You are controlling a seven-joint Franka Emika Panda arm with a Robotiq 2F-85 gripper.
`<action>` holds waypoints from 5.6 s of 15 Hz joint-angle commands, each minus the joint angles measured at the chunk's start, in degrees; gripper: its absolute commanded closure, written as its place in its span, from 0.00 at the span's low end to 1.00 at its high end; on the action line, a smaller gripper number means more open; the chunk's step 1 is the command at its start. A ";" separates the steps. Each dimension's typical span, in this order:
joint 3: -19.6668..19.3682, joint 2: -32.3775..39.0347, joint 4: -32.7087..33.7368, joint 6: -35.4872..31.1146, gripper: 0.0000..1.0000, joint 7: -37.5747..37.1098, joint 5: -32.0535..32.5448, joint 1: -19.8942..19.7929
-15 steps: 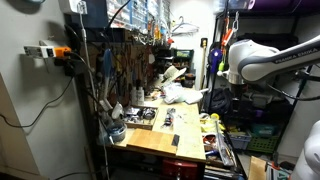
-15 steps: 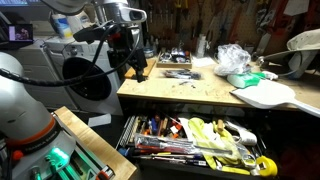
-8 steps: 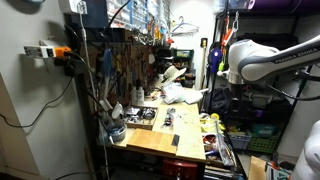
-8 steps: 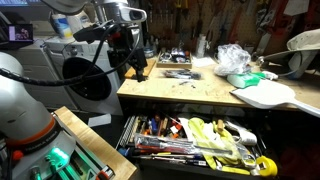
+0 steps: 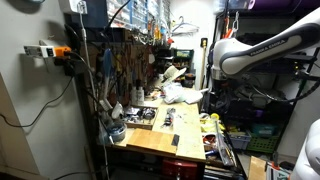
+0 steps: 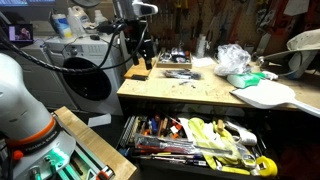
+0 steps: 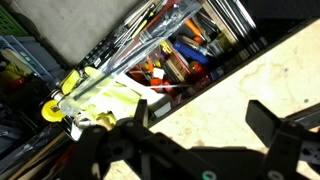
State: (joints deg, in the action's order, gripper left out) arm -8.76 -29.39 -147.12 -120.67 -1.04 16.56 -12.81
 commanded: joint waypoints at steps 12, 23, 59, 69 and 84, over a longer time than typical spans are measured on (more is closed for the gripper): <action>1.53 29.16 22.12 -8.41 0.00 -19.03 -12.92 3.06; 0.75 40.71 31.27 -10.48 0.00 -25.65 -15.74 3.53; 5.53 59.68 51.54 -6.97 1.00 -18.25 -51.63 -7.05; 3.99 54.27 48.89 11.11 1.00 4.10 -69.08 -10.99; 3.64 48.31 45.29 19.38 0.99 20.18 -67.97 -1.79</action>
State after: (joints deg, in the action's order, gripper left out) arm -4.07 18.83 -102.03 -101.65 19.07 -51.21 -15.41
